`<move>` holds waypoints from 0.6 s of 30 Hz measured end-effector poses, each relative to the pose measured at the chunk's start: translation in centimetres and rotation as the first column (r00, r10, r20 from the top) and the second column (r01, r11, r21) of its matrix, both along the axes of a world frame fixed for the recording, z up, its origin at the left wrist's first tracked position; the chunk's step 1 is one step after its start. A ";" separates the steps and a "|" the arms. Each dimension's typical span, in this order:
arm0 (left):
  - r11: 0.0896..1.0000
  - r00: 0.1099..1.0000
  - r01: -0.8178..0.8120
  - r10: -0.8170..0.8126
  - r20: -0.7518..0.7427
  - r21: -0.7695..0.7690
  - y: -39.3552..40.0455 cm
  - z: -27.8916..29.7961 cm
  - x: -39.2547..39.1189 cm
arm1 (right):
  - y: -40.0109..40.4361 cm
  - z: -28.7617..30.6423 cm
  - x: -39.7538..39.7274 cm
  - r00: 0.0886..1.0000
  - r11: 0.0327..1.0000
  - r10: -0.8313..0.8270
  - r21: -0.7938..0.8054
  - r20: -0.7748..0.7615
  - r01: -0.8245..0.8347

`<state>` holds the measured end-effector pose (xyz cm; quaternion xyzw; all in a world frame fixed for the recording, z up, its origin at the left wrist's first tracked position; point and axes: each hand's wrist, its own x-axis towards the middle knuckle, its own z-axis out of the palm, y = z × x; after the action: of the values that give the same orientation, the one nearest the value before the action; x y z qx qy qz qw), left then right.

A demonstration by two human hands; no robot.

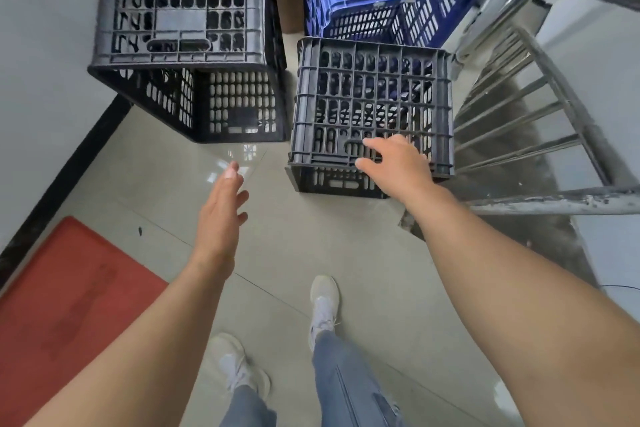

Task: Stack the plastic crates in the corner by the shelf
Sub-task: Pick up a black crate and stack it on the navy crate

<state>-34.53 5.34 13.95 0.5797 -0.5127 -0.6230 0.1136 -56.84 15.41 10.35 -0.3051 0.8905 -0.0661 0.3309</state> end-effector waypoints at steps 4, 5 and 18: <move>1.000 1.000 -0.012 0.012 0.005 0.020 0.1 -2.0 0.7 | -0.7 -2.5 -0.3 0.986 0.986 0.144 0.101 -0.084 -0.136; 1.000 1.000 -0.017 0.017 0.004 0.024 0.1 -2.4 0.9 | -0.7 -3.0 -0.3 0.979 0.977 0.185 0.121 -0.082 -0.175; 0.997 0.997 -0.071 0.071 0.002 0.039 0.4 -5.7 3.6 | -1.6 -6.6 0.8 0.965 0.961 0.263 0.090 -0.001 -0.261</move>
<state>-30.92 5.72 8.28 0.5998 -0.4795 -0.6284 0.1242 -56.06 13.85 3.77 -0.4056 0.8465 0.0202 0.3443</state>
